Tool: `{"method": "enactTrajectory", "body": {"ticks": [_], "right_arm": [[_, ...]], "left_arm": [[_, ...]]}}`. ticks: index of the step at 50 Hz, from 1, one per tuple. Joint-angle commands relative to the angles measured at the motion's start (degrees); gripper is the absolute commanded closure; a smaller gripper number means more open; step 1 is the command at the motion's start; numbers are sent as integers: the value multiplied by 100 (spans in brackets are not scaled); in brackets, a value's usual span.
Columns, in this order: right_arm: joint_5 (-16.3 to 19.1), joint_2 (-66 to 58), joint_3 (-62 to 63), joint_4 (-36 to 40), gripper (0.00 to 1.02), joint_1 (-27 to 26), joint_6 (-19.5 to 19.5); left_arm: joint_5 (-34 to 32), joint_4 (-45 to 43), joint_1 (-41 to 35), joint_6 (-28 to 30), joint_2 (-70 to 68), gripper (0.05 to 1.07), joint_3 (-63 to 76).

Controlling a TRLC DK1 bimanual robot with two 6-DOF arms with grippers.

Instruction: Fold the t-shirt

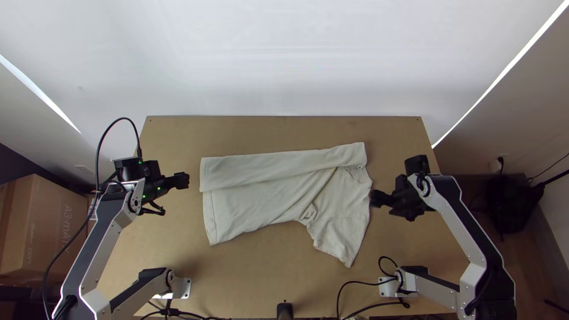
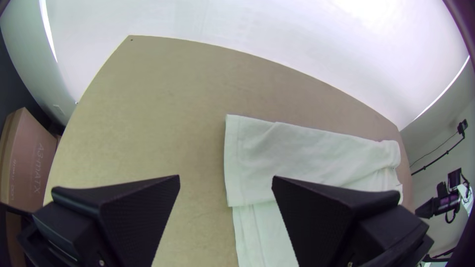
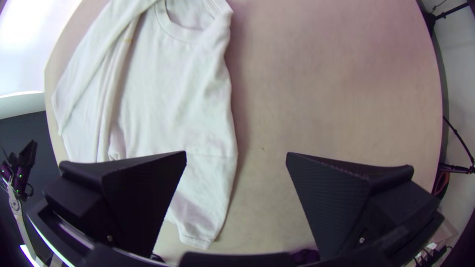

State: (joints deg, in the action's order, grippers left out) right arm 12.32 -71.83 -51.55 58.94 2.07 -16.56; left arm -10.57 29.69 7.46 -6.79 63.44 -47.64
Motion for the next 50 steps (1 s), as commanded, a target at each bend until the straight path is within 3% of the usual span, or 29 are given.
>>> {"method": "enactTrajectory", "body": {"ticks": [1, 6, 12, 16, 28, 29, 34, 35, 45, 50], "right_arm": [[34, 161, 453, 127, 12, 4, -146], [139, 3, 690, 109, 19, 40, -155], [342, -296, 796, -58, 20, 189, -269], [377, -454, 822, -251, 33, 259, -296], [377, -859, 866, -664, 48, 426, -339], [377, -885, 866, -682, 52, 435, -339], [377, -876, 883, -963, 96, 505, -339], [377, -876, 875, -981, 100, 505, -348], [368, -859, 840, -989, 100, 541, -304], [368, -771, 857, -981, 100, 541, -304]], "left_arm": [[-77, 195, 27, 81, -69, 12, -185], [-165, 344, -17, 81, -113, 12, -272], [-165, 344, -70, 55, -113, 12, -281], [-165, 344, -105, 11, -113, 12, -299], [-165, 371, -131, -7, -139, 12, -299], [-165, 379, -131, -7, -148, 12, -299], [-165, 608, -166, 116, -183, 12, -316], [-165, 722, -201, 213, -200, 12, -325], [-165, 2084, -667, 1408, -244, 12, -308], [-68, 2515, -1160, 1742, -297, 12, -193]]}}
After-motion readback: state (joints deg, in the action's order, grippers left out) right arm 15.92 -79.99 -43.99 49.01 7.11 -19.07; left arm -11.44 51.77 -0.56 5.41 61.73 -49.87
